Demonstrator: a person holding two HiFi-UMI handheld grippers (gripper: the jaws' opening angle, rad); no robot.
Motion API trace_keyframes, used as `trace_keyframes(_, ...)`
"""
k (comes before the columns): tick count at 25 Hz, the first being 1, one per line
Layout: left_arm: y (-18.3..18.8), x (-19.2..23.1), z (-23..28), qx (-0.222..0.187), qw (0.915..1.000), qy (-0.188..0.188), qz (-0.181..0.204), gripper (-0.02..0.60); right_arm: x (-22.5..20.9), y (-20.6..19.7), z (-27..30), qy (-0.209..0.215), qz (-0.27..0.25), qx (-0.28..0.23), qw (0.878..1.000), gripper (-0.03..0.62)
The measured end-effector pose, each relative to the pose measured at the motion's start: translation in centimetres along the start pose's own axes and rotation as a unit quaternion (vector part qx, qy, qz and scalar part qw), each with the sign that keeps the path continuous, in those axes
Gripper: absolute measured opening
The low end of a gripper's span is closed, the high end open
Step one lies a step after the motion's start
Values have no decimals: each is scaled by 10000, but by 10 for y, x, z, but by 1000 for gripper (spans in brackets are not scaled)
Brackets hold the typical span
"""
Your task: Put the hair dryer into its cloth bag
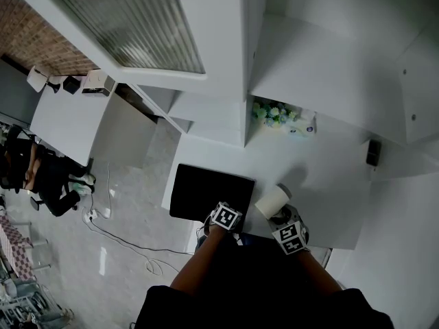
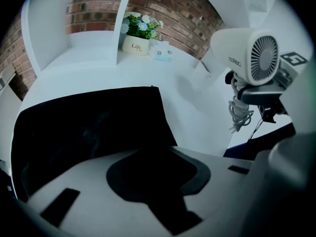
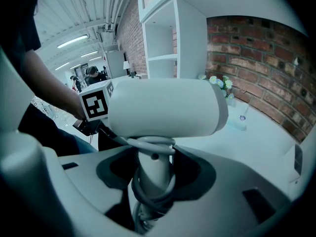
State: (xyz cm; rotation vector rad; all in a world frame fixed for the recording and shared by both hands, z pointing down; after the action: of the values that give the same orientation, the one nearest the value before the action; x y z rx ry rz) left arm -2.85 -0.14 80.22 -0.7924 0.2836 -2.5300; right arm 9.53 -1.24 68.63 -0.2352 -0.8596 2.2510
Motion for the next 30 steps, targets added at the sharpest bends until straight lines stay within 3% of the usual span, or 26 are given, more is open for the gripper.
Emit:
trace_keyframes(5,1,-2,2,-32,10000,-14,-43,102,1,0,1,7,12,-5,10000,216)
trace_keyframes(8,-3,2,6,-43,9999,65,-81,63,3,0,1,17,24,-4,10000,216)
trace_keyframes(22,2,0,-15,-264,9994,237,33,34,0,-6,-2,-70,72,17,9999,216)
trace_keyframes(30,4,-11,-36,-691,9964,-175,-468,32,3,-3,-1,-18,62,33,10000,216)
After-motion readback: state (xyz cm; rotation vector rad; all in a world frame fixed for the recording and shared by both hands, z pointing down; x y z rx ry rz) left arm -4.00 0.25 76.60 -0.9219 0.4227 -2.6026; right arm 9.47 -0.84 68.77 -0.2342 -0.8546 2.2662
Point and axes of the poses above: the fingertips, and each gripper's own axes: z forward along the fingers, x to its left, y out of its top, the point moved 1 cm from there along -z, backward along the fingers, and after that the axes turned 10 degrees about -y, right-handed, at the moved point
